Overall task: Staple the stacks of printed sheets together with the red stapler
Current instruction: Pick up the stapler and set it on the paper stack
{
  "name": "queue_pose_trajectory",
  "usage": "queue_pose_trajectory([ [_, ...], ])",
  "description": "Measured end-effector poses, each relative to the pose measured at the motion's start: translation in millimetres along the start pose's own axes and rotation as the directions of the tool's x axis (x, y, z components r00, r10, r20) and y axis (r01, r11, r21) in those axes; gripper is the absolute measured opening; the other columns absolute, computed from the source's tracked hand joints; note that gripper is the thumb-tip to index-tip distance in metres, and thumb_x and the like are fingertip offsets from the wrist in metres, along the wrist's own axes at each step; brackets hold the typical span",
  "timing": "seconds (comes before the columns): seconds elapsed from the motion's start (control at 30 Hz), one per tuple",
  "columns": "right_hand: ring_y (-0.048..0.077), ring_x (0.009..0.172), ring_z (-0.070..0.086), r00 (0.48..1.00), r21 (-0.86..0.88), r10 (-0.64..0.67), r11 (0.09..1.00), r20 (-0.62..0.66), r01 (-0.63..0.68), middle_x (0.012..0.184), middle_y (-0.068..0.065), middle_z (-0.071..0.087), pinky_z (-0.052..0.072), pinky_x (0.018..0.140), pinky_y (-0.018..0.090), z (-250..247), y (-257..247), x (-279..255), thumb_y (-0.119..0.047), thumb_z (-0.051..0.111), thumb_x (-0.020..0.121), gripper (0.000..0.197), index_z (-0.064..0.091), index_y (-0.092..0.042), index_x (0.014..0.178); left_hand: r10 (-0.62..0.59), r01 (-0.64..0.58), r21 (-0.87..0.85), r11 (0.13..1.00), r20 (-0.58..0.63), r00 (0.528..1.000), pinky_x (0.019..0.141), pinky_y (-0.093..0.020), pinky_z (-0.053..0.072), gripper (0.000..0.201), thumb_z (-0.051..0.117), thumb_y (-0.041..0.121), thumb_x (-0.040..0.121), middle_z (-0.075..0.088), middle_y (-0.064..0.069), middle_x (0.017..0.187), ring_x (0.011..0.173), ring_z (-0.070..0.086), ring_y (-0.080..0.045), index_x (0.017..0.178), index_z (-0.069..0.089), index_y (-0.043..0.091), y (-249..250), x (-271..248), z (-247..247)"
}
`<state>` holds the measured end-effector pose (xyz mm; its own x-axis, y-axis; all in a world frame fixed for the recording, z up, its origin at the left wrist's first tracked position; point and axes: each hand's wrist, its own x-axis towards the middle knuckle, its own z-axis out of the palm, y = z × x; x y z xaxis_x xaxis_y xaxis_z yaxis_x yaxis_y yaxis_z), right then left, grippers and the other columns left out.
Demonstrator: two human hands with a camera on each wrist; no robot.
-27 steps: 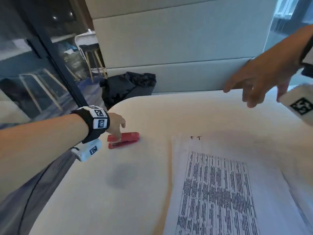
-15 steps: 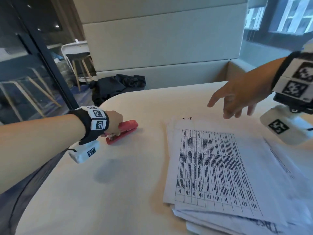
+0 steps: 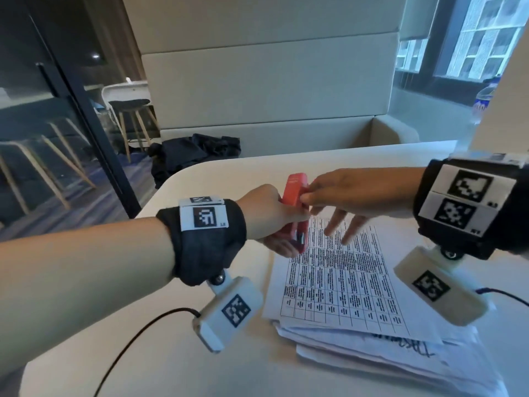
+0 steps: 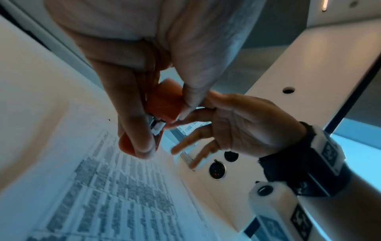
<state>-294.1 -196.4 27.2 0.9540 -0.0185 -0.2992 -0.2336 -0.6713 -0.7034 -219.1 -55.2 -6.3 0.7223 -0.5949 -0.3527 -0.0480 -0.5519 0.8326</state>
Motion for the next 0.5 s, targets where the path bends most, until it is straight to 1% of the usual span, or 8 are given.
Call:
queue_pose_trajectory([
  [0.07,0.03,0.1,0.063,1.0,0.091,0.012,0.996,-0.025,-0.01,0.12,0.007,0.055,0.057,0.082,0.051,6.9,1.7,-2.2,-0.044,0.046,0.096,0.043,0.054,-0.011,0.124,0.015,-0.012,-0.09,0.996,0.025,1.0,0.067,-0.041,0.061,0.039,0.067,0.025,0.087,0.068,-0.033,0.081,0.071,0.069,-0.039,0.098,0.053,-0.009,2.3,-1.1,7.9],
  [0.13,0.03,0.102,0.062,0.998,0.171,0.018,0.985,-0.061,-0.007,0.113,0.008,0.061,0.056,0.084,0.051,12.9,5.4,-1.9,-0.046,0.047,0.096,0.043,0.06,-0.01,0.115,0.017,-0.013,-0.109,0.994,0.034,0.999,0.066,-0.039,0.06,0.043,0.065,0.025,0.089,0.067,-0.036,0.087,0.071,0.067,-0.038,0.107,0.053,-0.012,5.2,-0.5,15.5],
  [0.2,0.03,0.099,0.065,0.995,0.228,0.023,0.974,-0.097,0.0,0.103,0.013,0.069,0.057,0.082,0.049,17.6,9.4,1.0,-0.046,0.048,0.095,0.043,0.066,-0.009,0.106,0.009,-0.005,-0.081,0.997,0.048,0.999,0.07,-0.037,0.058,0.046,0.062,0.026,0.091,0.065,-0.037,0.096,0.076,0.066,-0.039,0.116,0.051,-0.012,7.5,0.3,23.8],
  [0.27,0.03,0.091,0.069,0.991,0.269,0.05,0.963,-0.127,-0.015,0.094,0.016,0.073,0.059,0.077,0.045,20.5,12.8,5.0,-0.044,0.049,0.095,0.043,0.068,-0.007,0.102,-0.011,0.016,-0.06,0.998,0.077,0.997,0.074,-0.036,0.055,0.049,0.06,0.027,0.092,0.064,-0.037,0.104,0.085,0.065,-0.041,0.119,0.051,-0.012,7.9,1.3,30.2],
  [0.3,0.031,0.087,0.07,0.988,0.282,0.071,0.959,-0.14,-0.029,0.09,0.017,0.073,0.059,0.074,0.044,21.7,14.0,6.6,-0.044,0.05,0.095,0.043,0.068,-0.005,0.101,-0.004,0.008,-0.052,0.999,0.075,0.997,0.075,-0.035,0.055,0.049,0.06,0.027,0.092,0.064,-0.036,0.105,0.087,0.066,-0.041,0.12,0.051,-0.011,6.9,2.4,32.3],
  [0.4,0.031,0.081,0.072,0.977,0.326,0.142,0.942,-0.162,-0.083,0.088,0.019,0.073,0.06,0.069,0.044,24.0,19.2,13.7,-0.044,0.052,0.094,0.044,0.066,-0.002,0.102,0.084,-0.081,-0.042,0.996,0.068,0.994,0.074,-0.037,0.058,0.039,0.066,0.024,0.088,0.067,-0.031,0.098,0.079,0.067,-0.037,0.114,0.055,-0.003,1.9,5.3,34.3],
  [0.47,0.03,0.075,0.07,0.966,0.354,0.184,0.929,-0.182,-0.11,0.087,0.02,0.071,0.059,0.064,0.043,25.1,22.6,18.1,-0.042,0.053,0.094,0.043,0.064,-0.001,0.103,0.121,-0.117,-0.046,0.992,0.101,0.987,0.078,-0.044,0.058,0.023,0.069,0.019,0.085,0.068,-0.028,0.094,0.076,0.067,-0.036,0.099,0.056,0.005,-0.8,4.5,34.5],
  [0.5,0.03,0.073,0.069,0.962,0.357,0.198,0.926,-0.188,-0.121,0.087,0.02,0.071,0.058,0.061,0.041,25.4,24.5,20.2,-0.04,0.054,0.094,0.042,0.064,0.0,0.102,0.13,-0.125,-0.048,0.991,0.117,0.985,0.081,-0.046,0.057,0.02,0.07,0.017,0.084,0.068,-0.028,0.094,0.075,0.066,-0.035,0.094,0.054,0.008,-1.9,4.5,34.2],
])
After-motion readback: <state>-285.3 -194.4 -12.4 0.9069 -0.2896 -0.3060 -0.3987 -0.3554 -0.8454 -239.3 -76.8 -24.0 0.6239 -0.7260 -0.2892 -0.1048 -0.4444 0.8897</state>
